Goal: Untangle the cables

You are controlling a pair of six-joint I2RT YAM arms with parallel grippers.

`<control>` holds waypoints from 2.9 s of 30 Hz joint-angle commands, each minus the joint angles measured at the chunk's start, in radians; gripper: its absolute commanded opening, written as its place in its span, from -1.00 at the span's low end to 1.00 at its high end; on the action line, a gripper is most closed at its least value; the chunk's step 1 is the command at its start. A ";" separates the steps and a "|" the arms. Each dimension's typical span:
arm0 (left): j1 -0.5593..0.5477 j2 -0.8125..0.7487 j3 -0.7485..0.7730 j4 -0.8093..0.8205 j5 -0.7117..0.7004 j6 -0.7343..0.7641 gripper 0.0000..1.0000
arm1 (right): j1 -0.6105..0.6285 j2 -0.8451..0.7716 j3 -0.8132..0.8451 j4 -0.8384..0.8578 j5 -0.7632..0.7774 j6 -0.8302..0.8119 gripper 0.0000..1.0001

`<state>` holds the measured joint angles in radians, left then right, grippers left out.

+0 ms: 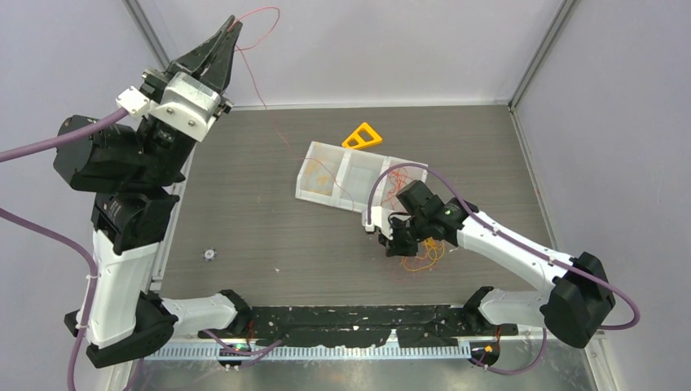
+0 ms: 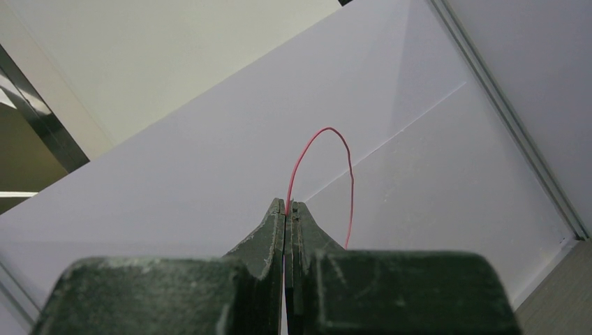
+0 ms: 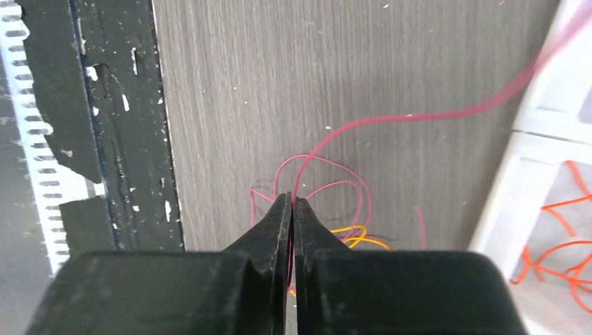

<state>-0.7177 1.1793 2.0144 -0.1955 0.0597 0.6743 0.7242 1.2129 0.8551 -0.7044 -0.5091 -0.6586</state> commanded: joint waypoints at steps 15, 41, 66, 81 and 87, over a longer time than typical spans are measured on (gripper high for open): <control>0.080 -0.236 -0.542 -0.126 0.026 -0.440 -1.00 | 0.020 -0.146 0.673 0.153 -0.084 0.433 -0.89; 0.148 0.289 -0.734 0.439 0.290 -0.907 -1.00 | -0.221 0.326 0.409 0.782 0.066 0.545 -0.89; 0.189 0.655 -0.738 0.318 0.109 -0.980 -1.00 | -0.346 0.263 0.417 0.671 -0.108 0.623 -0.89; 0.053 0.784 -0.581 0.033 0.133 -0.842 -1.00 | -0.388 0.272 0.564 0.764 -0.104 0.724 -0.89; 0.079 0.801 -0.535 0.048 0.201 -0.924 -1.00 | -0.397 0.257 0.550 0.765 -0.135 0.725 -0.89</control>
<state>-0.6662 1.9812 1.4101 -0.1211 0.2279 -0.2134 0.3313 1.4937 1.3861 0.0212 -0.6090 0.0532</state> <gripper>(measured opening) 0.007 0.060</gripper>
